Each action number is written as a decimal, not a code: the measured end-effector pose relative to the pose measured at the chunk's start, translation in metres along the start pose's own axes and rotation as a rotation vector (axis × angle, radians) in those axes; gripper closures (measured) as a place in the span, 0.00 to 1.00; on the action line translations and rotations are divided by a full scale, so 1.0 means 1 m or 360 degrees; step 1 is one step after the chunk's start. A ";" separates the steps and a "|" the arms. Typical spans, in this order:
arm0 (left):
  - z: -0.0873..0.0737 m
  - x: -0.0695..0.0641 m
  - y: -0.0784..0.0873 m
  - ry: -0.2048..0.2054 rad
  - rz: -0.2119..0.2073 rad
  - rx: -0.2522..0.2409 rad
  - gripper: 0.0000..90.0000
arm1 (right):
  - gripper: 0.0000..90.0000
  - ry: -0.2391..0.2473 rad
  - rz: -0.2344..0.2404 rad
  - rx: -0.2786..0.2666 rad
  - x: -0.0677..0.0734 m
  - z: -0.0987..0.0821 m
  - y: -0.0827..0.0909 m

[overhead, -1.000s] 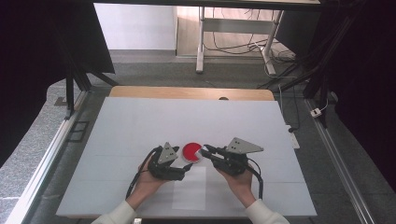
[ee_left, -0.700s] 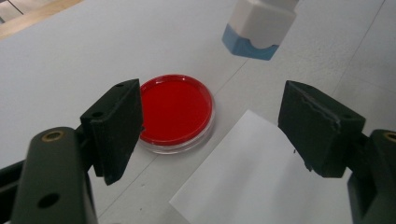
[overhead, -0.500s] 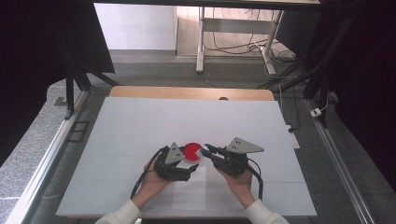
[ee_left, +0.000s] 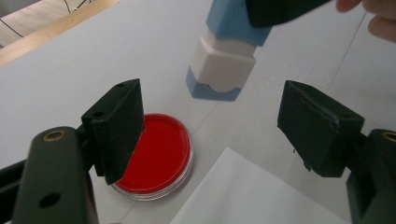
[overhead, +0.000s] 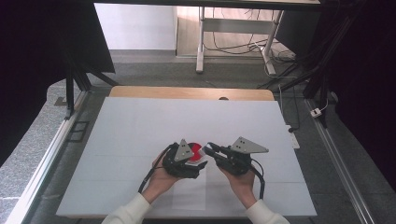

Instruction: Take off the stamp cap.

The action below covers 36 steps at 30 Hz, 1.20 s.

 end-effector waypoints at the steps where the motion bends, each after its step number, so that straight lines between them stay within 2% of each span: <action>1: 0.000 0.000 -0.001 0.0005 -0.0003 0.0003 0.26 | 0.84 -0.0001 0.0000 -0.0003 0.000 0.000 0.000; 3: -0.001 -0.002 -0.003 0.0009 -0.0007 0.0005 0.26 | 0.84 -0.0006 -0.0007 -0.0004 0.000 0.000 -0.001; 8: -0.001 -0.008 -0.008 -0.0058 0.0004 0.0028 0.27 | 0.84 0.0001 -0.0023 0.0002 0.002 -0.002 -0.003; 17: -0.002 -0.006 -0.009 -0.0049 0.0043 0.0021 0.33 | 0.84 -0.0006 -0.0020 0.0001 0.003 -0.005 -0.004; 24: -0.003 -0.005 -0.009 -0.0050 0.0038 0.0021 0.38 | 0.84 -0.0022 -0.0019 0.0000 0.001 -0.006 -0.004; 30: -0.003 -0.005 -0.008 -0.0065 0.0034 0.0018 0.43 | 0.84 -0.0041 -0.0015 -0.0005 0.000 -0.006 -0.004; 36: -0.003 -0.005 -0.008 -0.0097 0.0044 0.0014 0.53 | 0.84 -0.0057 -0.0023 -0.0014 -0.001 -0.006 -0.003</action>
Point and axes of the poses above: each handheld gripper's, and its own axes: y roughly backward along the jaws, z roughly out of its top, x roughly to its left, the point moved 4 cm from there along -y, roughly forward along the jaws, and after that the axes turned 1 degree about -y, right-handed, at the moved point
